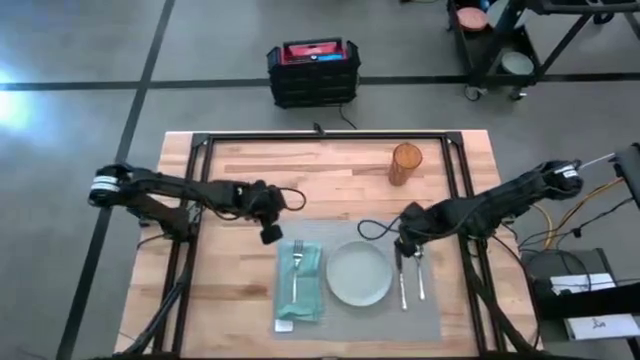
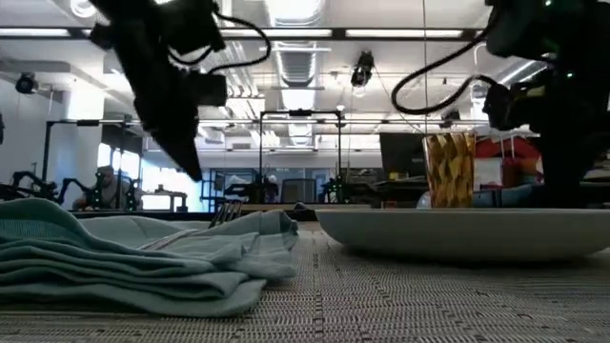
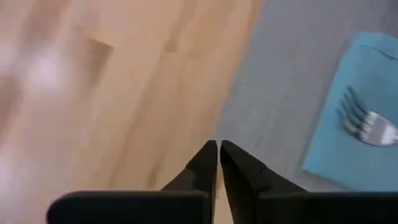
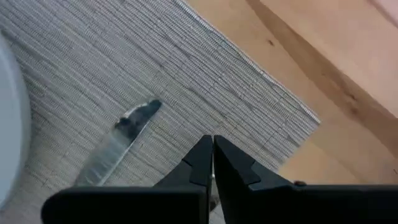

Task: Set table place
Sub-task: Adjust the gray placemat

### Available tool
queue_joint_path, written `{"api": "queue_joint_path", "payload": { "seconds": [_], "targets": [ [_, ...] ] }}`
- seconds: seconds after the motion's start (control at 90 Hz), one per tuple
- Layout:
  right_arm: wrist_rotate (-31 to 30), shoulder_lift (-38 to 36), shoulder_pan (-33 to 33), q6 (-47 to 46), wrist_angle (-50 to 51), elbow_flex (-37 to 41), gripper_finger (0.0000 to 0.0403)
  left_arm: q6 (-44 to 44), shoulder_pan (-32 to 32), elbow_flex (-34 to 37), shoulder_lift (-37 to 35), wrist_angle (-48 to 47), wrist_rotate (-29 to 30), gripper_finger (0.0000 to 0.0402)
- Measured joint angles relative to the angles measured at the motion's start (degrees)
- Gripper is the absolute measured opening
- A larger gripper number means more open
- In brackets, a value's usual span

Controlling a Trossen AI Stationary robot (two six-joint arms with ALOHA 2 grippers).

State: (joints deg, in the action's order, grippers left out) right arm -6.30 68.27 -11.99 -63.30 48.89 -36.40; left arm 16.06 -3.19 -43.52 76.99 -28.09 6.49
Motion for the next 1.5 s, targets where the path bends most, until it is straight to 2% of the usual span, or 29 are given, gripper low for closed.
{"api": "queue_joint_path", "payload": {
  "seconds": [0.067, 0.189, 0.356, 0.567, 0.767, 1.0, 1.233, 1.367, 1.5],
  "targets": [
    [2.0, -1.3, 1.3, 1.3, -0.1, 0.0, 0.0, -0.1, -0.4, 1.4, 1.4, 2.5, -2.2, 0.0002],
    [5.1, -3.1, 3.2, 1.6, 0.5, 0.2, 0.0, 0.1, -0.4, 2.1, 4.2, 5.1, -2.9, 0.0001],
    [4.8, -4.1, 5.0, 1.6, 3.8, 1.2, 0.0, -1.0, -0.4, 2.5, 10.2, 8.4, -4.5, 0.0001],
    [5.3, -3.1, 6.7, 0.0, -2.2, 7.1, 0.0, -3.1, -0.4, 0.6, 15.4, 8.9, -3.8, 0.0001],
    [4.7, -2.8, 6.8, -1.7, -8.2, 11.2, 0.0, -3.3, -0.3, 0.8, 13.4, 6.2, -1.0, 0.0],
    [3.3, -1.8, 7.4, -0.5, -15.1, 11.4, 0.0, -2.5, -0.4, 4.2, 11.0, 3.7, 3.4, 0.0],
    [1.8, 2.4, 11.0, 4.4, -18.9, 10.8, 0.0, -0.3, -0.5, 7.4, 9.5, 3.3, 4.2, 0.0],
    [-2.6, 2.8, 13.3, 7.4, -19.1, 9.4, 0.0, 1.0, -0.5, 8.3, 8.7, 2.5, 6.0, 0.0],
    [-2.9, 2.9, 16.5, 10.3, -19.3, 8.7, 0.0, 0.1, -0.8, 8.5, 7.4, 0.9, 7.5, 0.0]
  ]
}}
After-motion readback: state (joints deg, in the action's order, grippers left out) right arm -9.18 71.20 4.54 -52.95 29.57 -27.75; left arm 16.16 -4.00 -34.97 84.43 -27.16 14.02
